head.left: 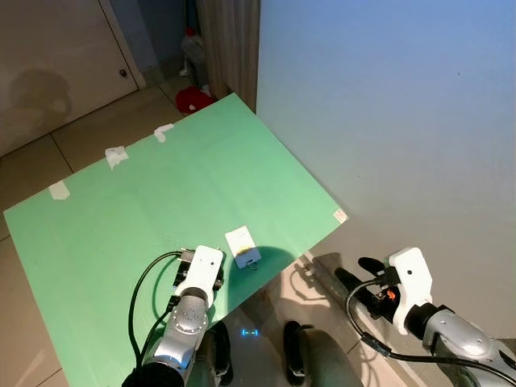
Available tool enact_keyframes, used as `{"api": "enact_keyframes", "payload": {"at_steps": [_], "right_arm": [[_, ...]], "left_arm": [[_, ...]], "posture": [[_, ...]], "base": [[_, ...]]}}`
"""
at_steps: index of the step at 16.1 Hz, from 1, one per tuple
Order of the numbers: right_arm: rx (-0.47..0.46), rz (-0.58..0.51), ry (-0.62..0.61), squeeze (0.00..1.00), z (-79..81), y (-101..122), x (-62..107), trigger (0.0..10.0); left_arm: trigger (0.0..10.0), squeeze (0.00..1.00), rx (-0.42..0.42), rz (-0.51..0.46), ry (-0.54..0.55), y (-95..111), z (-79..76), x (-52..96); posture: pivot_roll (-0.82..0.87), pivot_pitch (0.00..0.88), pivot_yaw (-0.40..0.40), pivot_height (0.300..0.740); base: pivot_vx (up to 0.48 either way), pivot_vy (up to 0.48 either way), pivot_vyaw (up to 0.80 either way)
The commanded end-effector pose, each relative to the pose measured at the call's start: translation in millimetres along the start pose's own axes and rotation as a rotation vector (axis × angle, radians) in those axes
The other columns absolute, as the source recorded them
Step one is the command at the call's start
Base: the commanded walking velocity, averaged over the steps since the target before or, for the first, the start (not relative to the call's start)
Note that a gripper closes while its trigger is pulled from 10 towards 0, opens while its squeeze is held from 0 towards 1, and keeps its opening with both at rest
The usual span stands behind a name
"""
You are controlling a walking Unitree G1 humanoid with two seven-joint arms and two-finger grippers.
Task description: Hang keys on a hook
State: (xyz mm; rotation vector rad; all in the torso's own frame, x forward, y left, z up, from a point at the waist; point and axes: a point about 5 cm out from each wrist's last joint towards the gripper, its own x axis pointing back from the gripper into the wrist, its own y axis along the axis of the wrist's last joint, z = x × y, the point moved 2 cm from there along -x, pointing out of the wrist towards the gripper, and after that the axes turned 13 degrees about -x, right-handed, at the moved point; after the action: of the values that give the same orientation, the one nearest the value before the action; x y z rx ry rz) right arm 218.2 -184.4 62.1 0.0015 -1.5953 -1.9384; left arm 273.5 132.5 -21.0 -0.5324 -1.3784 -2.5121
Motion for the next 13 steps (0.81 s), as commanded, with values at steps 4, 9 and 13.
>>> {"api": "enact_keyframes", "payload": {"at_steps": [4, 9, 13], "right_arm": [[-0.016, 0.024, -0.003, 0.0, -1.4, -4.7, 4.0, 10.0], [-0.019, 0.023, -0.003, 0.0, -0.2, -5.2, 3.0, 10.0], [-0.019, 0.025, -0.001, 0.0, 0.6, -5.5, 3.3, 10.0]], "left_arm": [[0.0, 0.0, 0.097, 0.073, -0.057, -15.2, -8.3, 2.2], [0.0, 0.0, 0.09, 0.011, -0.076, -7.5, -3.3, 0.0], [0.0, 0.0, 0.085, -0.058, -0.064, 4.3, 1.9, -1.1]], "posture": [[-0.32, 0.281, -0.023, 0.74], [-0.31, 0.285, -0.02, 0.74], [-0.31, 0.288, -0.024, 0.74]], "base": [[0.0, 0.0, 0.0], [0.0, 0.0, 0.0], [0.0, 0.0, 0.0]]}}
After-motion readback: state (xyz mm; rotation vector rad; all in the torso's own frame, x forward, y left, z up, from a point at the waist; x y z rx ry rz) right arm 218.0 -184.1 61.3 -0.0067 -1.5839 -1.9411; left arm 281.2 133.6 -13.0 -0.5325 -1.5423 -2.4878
